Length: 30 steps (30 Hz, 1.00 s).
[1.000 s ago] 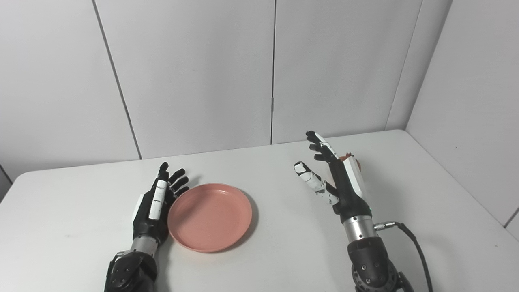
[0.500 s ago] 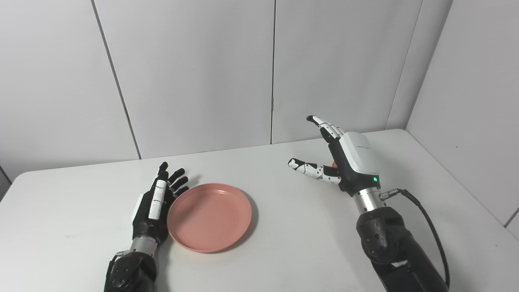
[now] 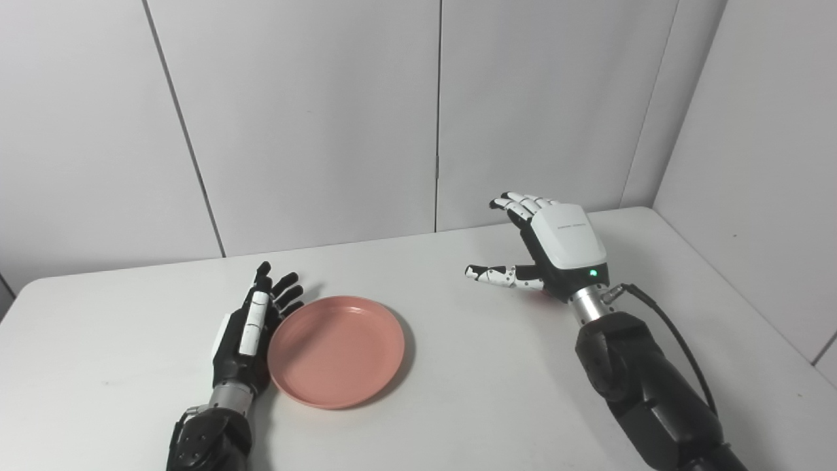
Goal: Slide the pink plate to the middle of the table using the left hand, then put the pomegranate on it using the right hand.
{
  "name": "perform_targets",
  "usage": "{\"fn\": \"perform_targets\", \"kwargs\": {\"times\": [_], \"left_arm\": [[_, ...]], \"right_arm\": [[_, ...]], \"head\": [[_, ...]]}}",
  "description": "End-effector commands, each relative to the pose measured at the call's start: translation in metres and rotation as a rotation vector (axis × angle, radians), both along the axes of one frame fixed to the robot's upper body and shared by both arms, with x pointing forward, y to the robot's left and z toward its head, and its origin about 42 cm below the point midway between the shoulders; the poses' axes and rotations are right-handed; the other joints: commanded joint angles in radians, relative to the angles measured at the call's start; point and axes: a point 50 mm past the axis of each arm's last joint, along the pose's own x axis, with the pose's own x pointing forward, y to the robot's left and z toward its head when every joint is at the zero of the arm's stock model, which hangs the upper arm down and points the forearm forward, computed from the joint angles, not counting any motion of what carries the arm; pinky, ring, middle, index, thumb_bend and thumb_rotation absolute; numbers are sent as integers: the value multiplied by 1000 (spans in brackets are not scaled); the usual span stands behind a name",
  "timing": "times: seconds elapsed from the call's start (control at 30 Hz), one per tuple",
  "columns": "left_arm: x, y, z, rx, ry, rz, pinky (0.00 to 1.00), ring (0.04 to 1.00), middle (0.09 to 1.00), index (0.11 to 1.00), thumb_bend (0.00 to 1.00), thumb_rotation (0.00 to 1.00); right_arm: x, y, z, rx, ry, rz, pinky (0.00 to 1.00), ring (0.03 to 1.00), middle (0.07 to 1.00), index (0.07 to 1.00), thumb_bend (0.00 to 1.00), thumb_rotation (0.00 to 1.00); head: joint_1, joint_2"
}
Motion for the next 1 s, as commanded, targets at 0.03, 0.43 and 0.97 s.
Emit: {"fn": "perform_targets", "kwargs": {"times": [0.03,0.43,0.97], "left_arm": [[-9,3,-16,-7,56,-2,833,855,857,1000,825,791],[-11,4,-16,-9,55,-4,823,852,849,1000,823,788],[-12,4,-14,-1,59,-3,813,842,841,1000,833,789]], "right_arm": [[20,-13,29,-26,-92,-39,752,763,786,767,823,880],[45,-38,20,35,-4,-128,702,741,766,754,818,820],[55,-55,-4,-12,88,-228,713,737,768,765,815,808]], "head": [[6,0],[12,2],[16,6]]}}
